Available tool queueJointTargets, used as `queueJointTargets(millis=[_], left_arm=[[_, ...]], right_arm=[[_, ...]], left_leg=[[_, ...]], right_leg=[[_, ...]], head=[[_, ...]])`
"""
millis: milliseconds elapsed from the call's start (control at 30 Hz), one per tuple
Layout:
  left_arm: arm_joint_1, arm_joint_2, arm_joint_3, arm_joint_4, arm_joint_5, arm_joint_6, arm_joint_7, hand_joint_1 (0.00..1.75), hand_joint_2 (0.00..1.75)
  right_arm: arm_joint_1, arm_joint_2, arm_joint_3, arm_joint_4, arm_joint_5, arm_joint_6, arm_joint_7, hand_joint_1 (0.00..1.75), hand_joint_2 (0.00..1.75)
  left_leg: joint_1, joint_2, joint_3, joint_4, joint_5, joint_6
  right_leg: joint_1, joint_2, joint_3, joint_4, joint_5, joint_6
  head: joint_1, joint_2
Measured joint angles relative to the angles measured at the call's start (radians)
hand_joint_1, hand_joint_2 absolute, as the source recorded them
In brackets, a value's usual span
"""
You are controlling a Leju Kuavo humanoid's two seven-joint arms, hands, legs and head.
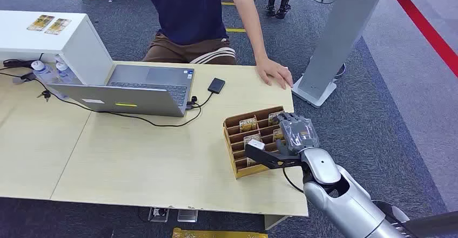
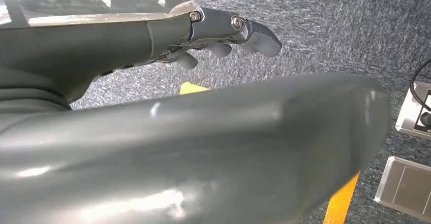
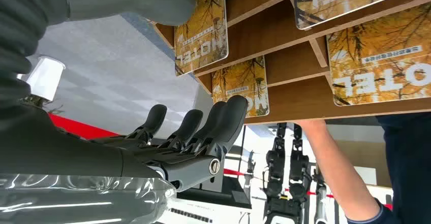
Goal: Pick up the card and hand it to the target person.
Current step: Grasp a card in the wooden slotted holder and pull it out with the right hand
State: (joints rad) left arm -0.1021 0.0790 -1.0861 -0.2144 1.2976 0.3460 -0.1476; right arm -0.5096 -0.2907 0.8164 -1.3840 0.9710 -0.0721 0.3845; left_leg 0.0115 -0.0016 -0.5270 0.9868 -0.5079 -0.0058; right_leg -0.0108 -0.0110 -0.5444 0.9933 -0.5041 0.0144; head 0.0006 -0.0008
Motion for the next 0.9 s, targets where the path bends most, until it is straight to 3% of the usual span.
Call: queueJointTargets(millis=[400, 633, 900], left_arm=[[0.0, 0.0, 0.0, 0.0, 0.001, 0.004, 0.004, 0.0, 0.0], [0.0, 0.0, 0.0, 0.0, 0.001, 0.008, 0.004, 0.0, 0.0], [0.0, 0.0, 0.0, 0.0, 0.001, 0.009, 0.005, 0.0, 0.0]], right_arm=[[-0.006, 0.0, 0.003, 0.014, -0.004, -0.002, 0.029, 0.62, 1.75], [-0.006, 0.0, 0.003, 0.017, -0.009, -0.002, 0.032, 0.88, 1.75], [-0.006, 0.0, 0.005, 0.021, -0.02, -0.001, 0.027, 1.05, 1.75]], left_leg=[[0.0, 0.0, 0.0, 0.0, 0.0, 0.0], [0.0, 0.0, 0.0, 0.0, 0.0, 0.0], [0.0, 0.0, 0.0, 0.0, 0.0, 0.0]], right_leg=[[0.0, 0.0, 0.0, 0.0, 0.0, 0.0], [0.0, 0.0, 0.0, 0.0, 0.0, 0.0], [0.0, 0.0, 0.0, 0.0, 0.0, 0.0]], head=[[0.0, 0.0], [0.0, 0.0], [0.0, 0.0]])
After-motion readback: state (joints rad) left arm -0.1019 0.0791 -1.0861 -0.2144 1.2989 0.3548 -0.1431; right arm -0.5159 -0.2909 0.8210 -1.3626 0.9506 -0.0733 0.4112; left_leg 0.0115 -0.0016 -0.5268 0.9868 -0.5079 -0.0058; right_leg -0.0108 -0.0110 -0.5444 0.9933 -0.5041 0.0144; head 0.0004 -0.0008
